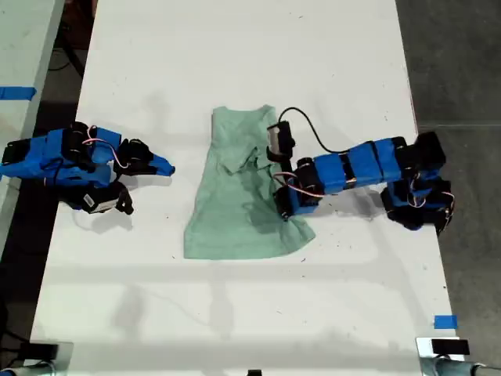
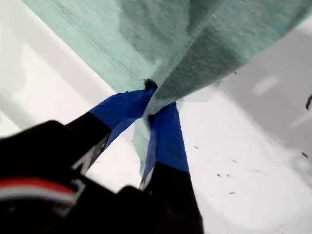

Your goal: Fold t shirt

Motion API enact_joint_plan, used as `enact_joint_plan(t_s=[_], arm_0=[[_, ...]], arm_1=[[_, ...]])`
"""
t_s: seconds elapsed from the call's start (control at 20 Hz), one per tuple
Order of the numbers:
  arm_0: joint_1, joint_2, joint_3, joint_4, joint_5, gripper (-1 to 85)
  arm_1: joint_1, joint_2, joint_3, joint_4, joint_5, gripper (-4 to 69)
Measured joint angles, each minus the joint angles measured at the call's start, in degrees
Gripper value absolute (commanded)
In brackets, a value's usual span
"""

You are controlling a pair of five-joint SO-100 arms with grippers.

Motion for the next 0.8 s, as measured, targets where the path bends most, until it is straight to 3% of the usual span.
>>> enact_joint_plan(t_s=[0.2, 0.45, 0.6, 0.8], arm_0=[[0.0, 0.0, 0.0, 0.0, 0.0, -0.2], [0.0, 0.0, 0.0, 0.0, 0.0, -0.2], [0.0, 0.0, 0.0, 0.0, 0.0, -0.2], [0.4, 0.0, 0.0, 0.0, 0.0, -0.2]], arm_1=[[-0.1, -6.4, 0.0, -10.4, -3.6, 1.1], [1.3, -10.2, 0.0, -18.3, -3.6, 2.2], [1.7, -10.7, -5.4, -18.9, -4.2, 15.7], [0.9, -10.5, -9.9, -18.9, -5.0, 23.6]])
